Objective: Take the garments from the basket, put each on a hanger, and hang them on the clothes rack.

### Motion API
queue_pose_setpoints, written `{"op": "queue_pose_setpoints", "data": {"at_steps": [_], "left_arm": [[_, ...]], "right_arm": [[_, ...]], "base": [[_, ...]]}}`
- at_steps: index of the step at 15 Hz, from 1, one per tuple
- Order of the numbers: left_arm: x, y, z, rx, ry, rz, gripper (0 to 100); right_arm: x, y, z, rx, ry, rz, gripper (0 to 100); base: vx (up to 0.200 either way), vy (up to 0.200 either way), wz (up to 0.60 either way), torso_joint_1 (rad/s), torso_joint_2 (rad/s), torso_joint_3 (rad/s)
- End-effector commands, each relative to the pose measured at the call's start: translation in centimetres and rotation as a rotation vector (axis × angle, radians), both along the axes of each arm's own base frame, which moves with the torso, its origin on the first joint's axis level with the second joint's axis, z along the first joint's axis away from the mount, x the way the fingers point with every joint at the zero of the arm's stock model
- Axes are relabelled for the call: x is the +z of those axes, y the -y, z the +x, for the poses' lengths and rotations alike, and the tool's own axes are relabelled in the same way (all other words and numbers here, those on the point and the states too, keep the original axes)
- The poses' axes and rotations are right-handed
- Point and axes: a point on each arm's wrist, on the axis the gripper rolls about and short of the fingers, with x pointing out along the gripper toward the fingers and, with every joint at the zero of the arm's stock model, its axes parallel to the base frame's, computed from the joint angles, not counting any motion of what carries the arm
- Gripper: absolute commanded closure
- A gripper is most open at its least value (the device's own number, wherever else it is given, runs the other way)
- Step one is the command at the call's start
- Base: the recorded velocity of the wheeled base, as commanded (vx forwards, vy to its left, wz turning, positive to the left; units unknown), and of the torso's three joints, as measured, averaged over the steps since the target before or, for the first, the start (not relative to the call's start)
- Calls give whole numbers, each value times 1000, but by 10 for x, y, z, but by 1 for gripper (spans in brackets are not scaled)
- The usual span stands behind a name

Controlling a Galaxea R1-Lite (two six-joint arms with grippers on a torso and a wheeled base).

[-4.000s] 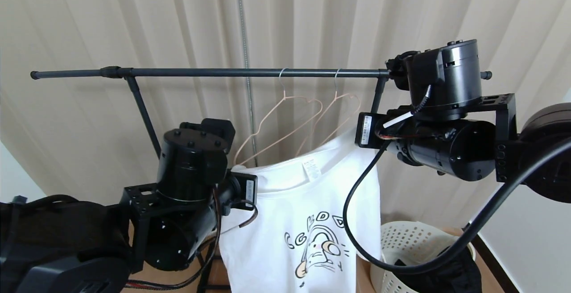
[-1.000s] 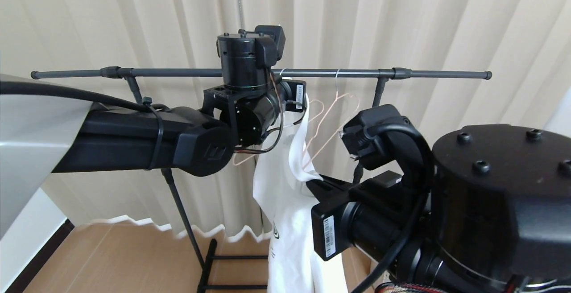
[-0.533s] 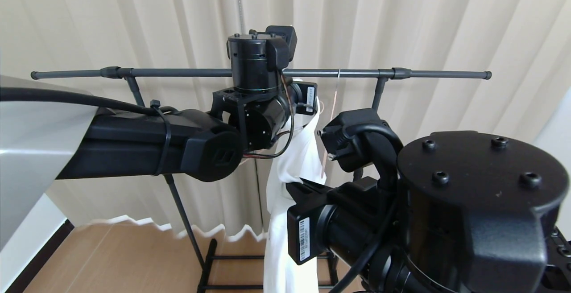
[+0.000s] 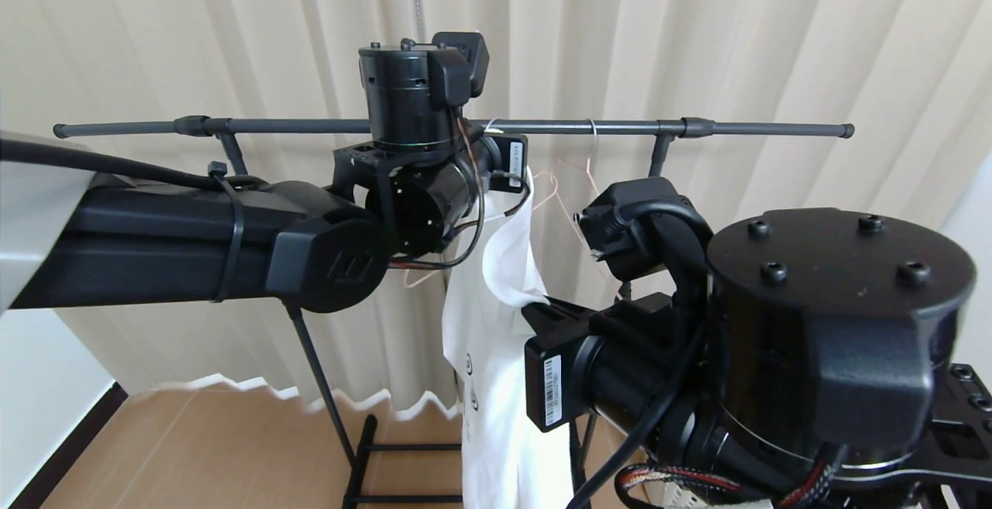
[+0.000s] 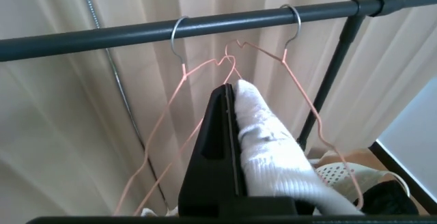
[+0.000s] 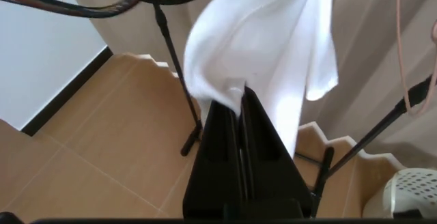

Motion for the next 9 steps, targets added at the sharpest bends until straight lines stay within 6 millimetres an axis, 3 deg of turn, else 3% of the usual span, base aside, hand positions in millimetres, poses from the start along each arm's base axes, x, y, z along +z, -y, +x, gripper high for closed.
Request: {"op": "queue_pose_setpoints", "data": {"at_steps": [1, 5, 9], "left_arm": [[9, -17, -10, 23, 4, -4, 100], [-2, -52, -38, 55, -55, 37, 100], [-13, -73, -67, 56, -98, 72, 100]], "right_arm": [[-2, 11, 15, -54, 12, -30, 100], [-7, 26, 58, -195, 9, -45, 100], [-10, 32, 92, -288, 14, -30, 100]], "base": [[0, 0, 0, 0, 0, 0], [0, 0, 0, 0, 0, 0], [0, 0, 0, 0, 0, 0]]}}
